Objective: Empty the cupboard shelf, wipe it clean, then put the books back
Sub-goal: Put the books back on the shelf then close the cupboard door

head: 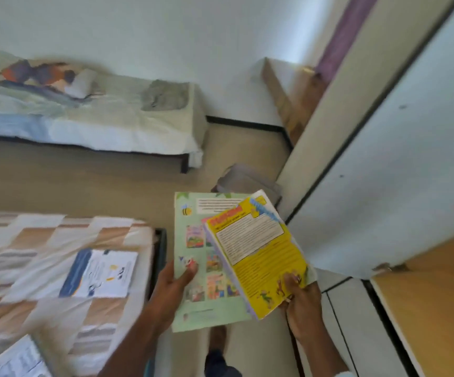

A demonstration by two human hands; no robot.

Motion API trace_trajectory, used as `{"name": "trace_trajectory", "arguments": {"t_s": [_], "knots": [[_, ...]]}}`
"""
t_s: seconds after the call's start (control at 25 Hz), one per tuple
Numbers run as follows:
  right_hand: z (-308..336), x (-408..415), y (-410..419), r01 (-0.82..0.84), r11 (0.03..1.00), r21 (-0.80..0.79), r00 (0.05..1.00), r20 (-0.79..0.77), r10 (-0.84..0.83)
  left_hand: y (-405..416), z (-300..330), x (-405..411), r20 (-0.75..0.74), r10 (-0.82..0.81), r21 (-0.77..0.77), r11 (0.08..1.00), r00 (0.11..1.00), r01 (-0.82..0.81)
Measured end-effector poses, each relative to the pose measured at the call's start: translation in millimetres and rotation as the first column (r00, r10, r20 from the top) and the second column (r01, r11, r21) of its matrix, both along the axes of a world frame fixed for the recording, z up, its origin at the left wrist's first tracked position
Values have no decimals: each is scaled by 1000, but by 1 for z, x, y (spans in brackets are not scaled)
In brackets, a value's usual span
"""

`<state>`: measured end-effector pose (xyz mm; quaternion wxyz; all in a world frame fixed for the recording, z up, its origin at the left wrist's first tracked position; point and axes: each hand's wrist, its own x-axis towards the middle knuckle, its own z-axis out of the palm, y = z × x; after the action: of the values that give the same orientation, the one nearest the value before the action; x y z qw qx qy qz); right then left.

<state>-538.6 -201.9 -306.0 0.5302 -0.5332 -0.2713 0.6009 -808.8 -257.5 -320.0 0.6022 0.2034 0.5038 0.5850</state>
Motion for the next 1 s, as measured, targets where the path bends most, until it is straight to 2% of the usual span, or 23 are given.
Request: {"name": "trace_trajectory", "arguments": {"t_s": [0.12,0.24,0.36,0.48,0.56,0.72,0.84,1.0], "knots": [[41,49,-12,185,976,116,982,-46,-181,29,56,36,-96,-174,104,977,980,184],[85,102,-2,407,885,225,913,-123,-389,68,130,91,-174,-313,260,900,934,350],[138,154,6,589,732,343,808,-237,-539,96,192,161,-236,-392,400,795,889,457],[180,210,1,749,541,382,652,-278,-706,113,241,231,-320,-470,506,650,823,568],[201,250,-3,795,432,426,562,-251,-788,122,265,275,-366,-479,568,564,798,599],[254,337,-5,786,294,544,451,-178,-875,148,307,369,-330,-516,600,532,791,598],[287,405,7,833,211,512,355,-202,-913,175,332,443,-306,-565,598,512,766,617],[306,493,39,889,147,433,242,-173,-955,211,351,519,-346,-600,632,419,721,652]]}}
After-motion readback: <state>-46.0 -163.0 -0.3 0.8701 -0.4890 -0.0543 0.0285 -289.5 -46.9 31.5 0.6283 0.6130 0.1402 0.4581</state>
